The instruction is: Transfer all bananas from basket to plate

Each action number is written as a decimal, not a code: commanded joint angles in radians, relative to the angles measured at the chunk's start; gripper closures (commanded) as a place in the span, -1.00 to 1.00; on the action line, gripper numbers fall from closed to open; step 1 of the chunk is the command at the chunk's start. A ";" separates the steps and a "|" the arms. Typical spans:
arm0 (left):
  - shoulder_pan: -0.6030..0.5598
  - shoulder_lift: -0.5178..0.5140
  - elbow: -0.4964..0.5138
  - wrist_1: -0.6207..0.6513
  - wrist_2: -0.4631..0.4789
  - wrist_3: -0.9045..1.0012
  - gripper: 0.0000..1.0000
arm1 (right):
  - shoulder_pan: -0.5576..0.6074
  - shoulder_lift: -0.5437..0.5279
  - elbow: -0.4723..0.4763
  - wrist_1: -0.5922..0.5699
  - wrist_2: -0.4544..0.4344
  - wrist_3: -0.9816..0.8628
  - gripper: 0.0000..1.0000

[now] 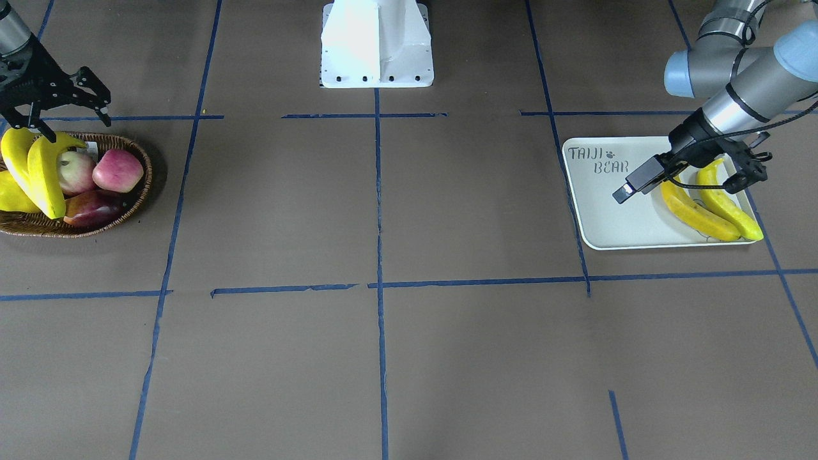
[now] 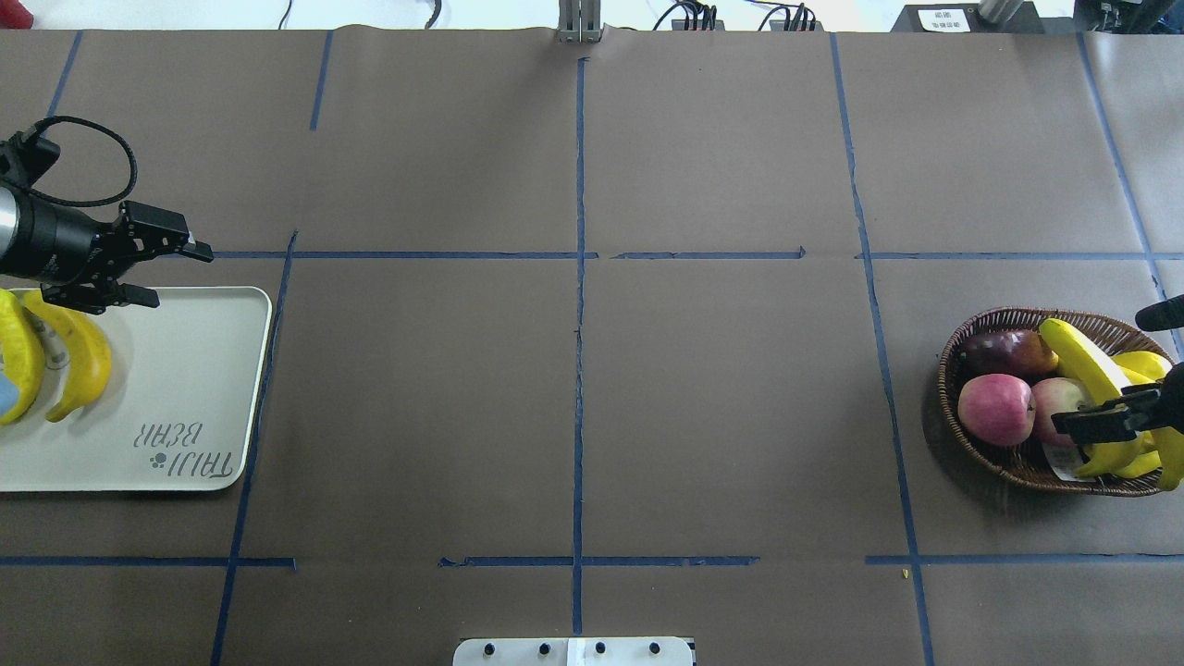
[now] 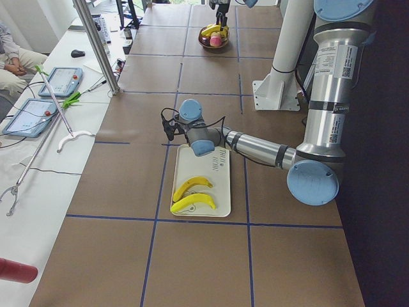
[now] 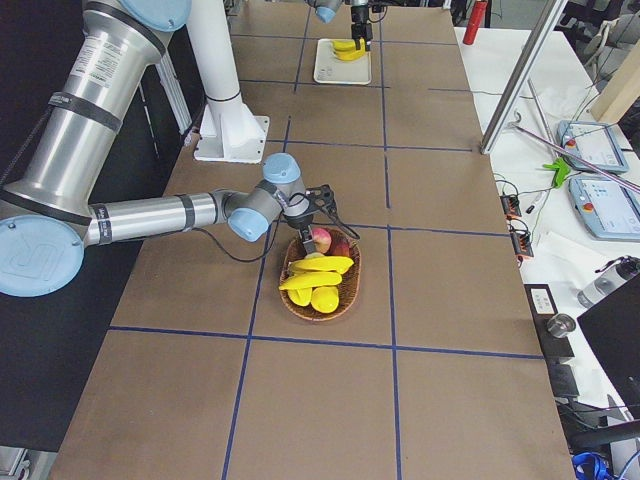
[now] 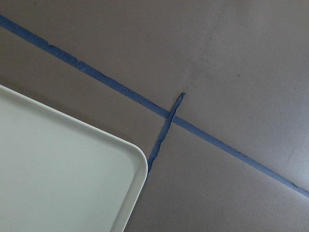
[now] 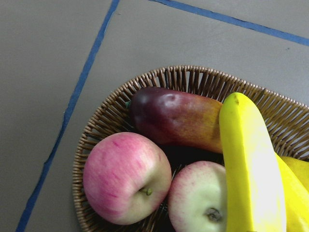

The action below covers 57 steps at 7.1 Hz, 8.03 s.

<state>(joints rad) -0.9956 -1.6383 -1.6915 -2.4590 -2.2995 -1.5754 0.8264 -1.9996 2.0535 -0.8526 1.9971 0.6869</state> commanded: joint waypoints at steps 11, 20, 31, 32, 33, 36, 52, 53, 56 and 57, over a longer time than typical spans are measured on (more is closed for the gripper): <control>0.002 0.003 -0.023 -0.003 0.000 -0.003 -0.99 | 0.016 0.004 -0.082 0.010 0.017 0.016 -0.16; 0.002 0.009 -0.036 -0.003 0.000 -0.003 -0.99 | 0.014 0.021 -0.122 0.001 0.011 0.014 0.34; 0.112 -0.158 -0.088 -0.054 0.005 -0.087 -0.99 | 0.050 0.672 -0.260 0.003 0.442 0.313 0.76; 0.130 -0.229 -0.085 -0.054 0.006 -0.206 -0.99 | -0.010 0.747 -0.259 0.006 0.374 0.423 0.76; 0.167 -0.277 -0.076 -0.052 0.006 -0.259 -0.99 | -0.077 0.825 -0.260 -0.002 0.291 0.510 0.76; 0.204 -0.359 -0.065 -0.037 0.009 -0.424 -0.73 | -0.193 0.973 -0.304 -0.012 0.128 0.634 0.76; 0.311 -0.403 -0.030 -0.038 0.115 -0.460 -0.77 | -0.378 1.102 -0.308 -0.103 -0.040 0.663 0.69; 0.313 -0.403 -0.030 -0.040 0.115 -0.459 -0.77 | -0.378 1.102 -0.308 -0.103 -0.040 0.661 0.67; 0.362 -0.400 -0.028 -0.040 0.204 -0.453 -0.77 | -0.378 1.102 -0.308 -0.103 -0.040 0.660 0.66; 0.365 -0.400 -0.030 -0.040 0.216 -0.453 -0.73 | -0.378 1.101 -0.308 -0.103 -0.040 0.658 0.65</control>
<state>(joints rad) -0.6438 -2.0391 -1.7200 -2.4988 -2.1126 -2.0290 0.4479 -0.8977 1.7457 -0.9557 1.9574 1.3469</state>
